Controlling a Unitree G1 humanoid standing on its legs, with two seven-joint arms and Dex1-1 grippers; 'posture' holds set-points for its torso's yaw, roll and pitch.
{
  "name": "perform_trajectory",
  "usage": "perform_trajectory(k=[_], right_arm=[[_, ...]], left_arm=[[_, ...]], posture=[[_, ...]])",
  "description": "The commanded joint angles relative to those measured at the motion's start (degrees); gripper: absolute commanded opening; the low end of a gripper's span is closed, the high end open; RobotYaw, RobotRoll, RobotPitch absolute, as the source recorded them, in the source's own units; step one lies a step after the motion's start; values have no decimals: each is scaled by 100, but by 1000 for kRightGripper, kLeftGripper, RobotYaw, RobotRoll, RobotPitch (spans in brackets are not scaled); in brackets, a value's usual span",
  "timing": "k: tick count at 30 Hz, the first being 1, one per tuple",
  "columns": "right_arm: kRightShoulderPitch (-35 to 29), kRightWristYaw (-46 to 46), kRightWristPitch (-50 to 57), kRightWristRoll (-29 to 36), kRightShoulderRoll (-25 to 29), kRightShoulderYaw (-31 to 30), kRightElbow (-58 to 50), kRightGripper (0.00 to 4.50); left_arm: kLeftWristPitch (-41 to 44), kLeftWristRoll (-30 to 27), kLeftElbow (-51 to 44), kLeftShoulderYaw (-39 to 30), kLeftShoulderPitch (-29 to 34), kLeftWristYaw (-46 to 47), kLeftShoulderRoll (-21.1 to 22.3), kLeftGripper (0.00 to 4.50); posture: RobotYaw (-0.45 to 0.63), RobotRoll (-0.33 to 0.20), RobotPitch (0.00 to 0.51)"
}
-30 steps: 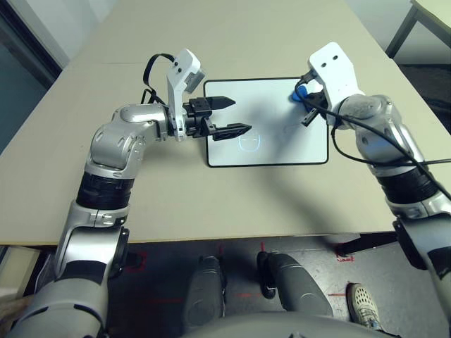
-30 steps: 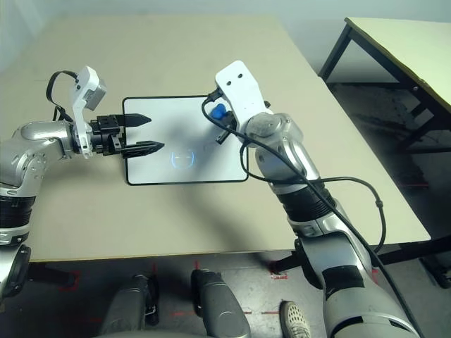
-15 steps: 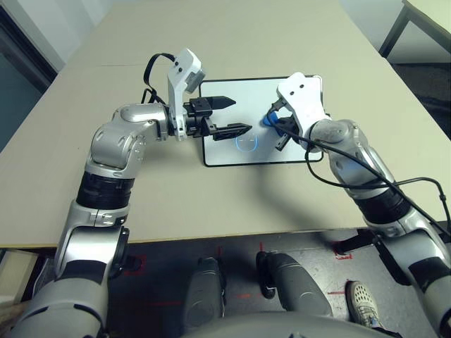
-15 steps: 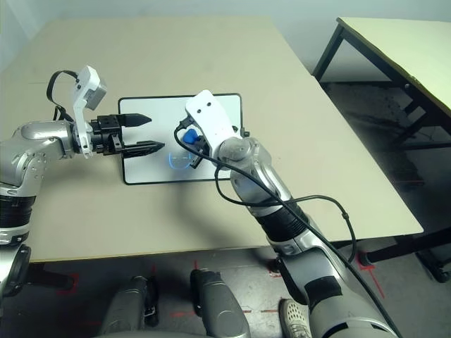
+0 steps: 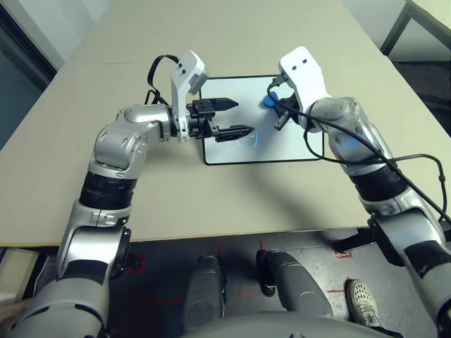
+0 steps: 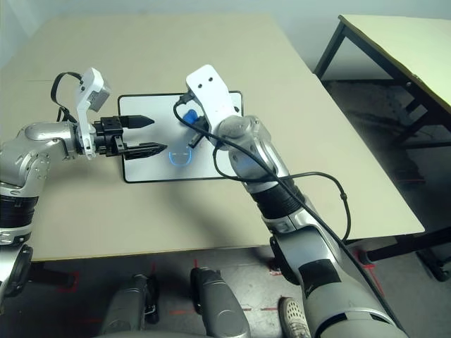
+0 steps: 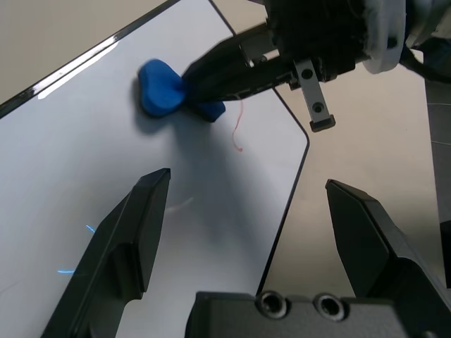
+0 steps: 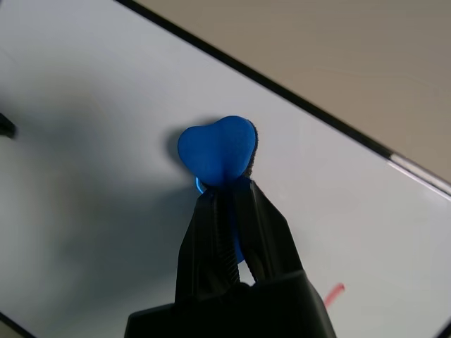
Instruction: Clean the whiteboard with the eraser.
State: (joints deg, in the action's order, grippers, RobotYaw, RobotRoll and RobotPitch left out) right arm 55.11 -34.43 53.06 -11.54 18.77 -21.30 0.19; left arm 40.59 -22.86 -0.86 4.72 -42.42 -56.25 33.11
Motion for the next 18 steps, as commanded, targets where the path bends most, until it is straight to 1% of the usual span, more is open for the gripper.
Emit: perform_trajectory(k=[1, 5, 18], right_arm=[[-22, -4, 9, 78, -85, -55, 4, 43], [-275, -42, 22, 49, -39, -199, -50, 43], [-1083, -148, 286, -34, 461, -394, -411, 43]], left_arm=[[35, -11, -64, 42, 22, 27, 8, 4500], [44, -23, -80, 38, 29, 55, 7, 4500], [45, -22, -58, 66, -5, 30, -4, 4500]], posture=[[-121, 0, 161], [-117, 0, 163], [-132, 0, 161]])
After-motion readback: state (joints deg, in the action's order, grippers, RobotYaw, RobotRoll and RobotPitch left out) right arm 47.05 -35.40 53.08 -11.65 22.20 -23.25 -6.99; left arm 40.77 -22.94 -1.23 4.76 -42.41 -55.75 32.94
